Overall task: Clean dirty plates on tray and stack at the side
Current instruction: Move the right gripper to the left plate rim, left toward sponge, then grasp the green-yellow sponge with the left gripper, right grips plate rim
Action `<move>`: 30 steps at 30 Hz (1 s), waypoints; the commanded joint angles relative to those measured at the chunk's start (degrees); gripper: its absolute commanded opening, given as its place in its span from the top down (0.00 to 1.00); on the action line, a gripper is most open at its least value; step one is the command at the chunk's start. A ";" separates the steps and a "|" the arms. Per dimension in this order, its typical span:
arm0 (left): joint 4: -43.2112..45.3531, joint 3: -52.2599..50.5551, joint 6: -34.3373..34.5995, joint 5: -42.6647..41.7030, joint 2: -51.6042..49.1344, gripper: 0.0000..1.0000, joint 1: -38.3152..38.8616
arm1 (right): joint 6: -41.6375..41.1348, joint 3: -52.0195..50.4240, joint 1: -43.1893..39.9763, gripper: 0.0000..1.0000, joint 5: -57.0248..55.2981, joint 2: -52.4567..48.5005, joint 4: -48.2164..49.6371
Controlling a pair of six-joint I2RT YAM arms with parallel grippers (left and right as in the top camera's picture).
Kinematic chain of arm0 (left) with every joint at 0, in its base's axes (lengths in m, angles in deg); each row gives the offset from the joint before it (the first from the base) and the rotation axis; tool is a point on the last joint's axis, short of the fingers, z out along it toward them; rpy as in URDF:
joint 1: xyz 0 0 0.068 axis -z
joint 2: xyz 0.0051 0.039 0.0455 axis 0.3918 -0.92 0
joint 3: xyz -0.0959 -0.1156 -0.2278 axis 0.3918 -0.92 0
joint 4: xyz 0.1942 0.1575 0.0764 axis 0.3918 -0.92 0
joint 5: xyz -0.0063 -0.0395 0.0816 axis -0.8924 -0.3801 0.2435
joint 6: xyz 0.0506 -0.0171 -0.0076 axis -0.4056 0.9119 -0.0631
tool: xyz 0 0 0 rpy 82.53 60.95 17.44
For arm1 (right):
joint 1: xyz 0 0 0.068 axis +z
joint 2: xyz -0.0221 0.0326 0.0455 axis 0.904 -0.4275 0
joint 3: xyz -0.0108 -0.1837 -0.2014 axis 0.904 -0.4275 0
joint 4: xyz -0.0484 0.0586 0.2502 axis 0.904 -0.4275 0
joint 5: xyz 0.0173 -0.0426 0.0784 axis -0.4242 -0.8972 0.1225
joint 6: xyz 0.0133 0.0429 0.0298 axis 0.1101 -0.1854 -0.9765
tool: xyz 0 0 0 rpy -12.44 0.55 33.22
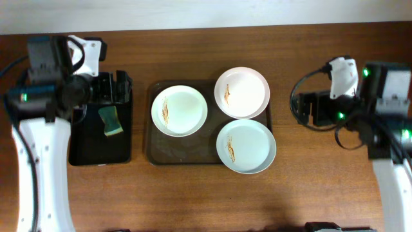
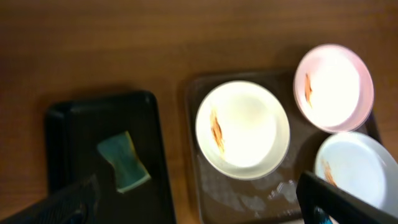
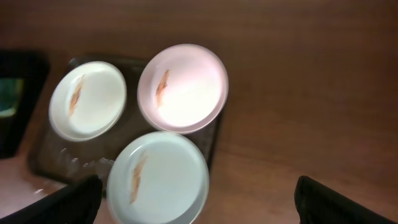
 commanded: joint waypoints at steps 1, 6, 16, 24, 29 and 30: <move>-5.88 4.44 -0.52 -3.06 -6.29 0.01 0.00 | 0.13 3.45 0.35 0.02 6.29 -6.03 -0.37; -7.52 4.44 -0.52 -2.93 -10.64 0.01 0.00 | -12.35 3.32 1.01 0.01 21.81 -15.93 9.77; -5.73 4.39 21.94 18.62 -11.56 0.01 -5.01 | -34.29 3.34 27.45 0.13 -12.31 -35.08 24.13; -4.33 4.33 22.10 21.62 -13.03 0.01 -6.80 | -34.47 3.34 35.69 0.39 -18.84 -47.56 34.18; -4.46 4.22 22.10 21.59 -15.26 0.01 -6.80 | -34.45 3.34 35.50 0.41 -18.86 -51.49 34.58; -4.48 4.22 22.10 21.59 -16.00 0.01 -6.80 | -34.45 3.32 35.50 0.43 -18.86 -52.30 34.80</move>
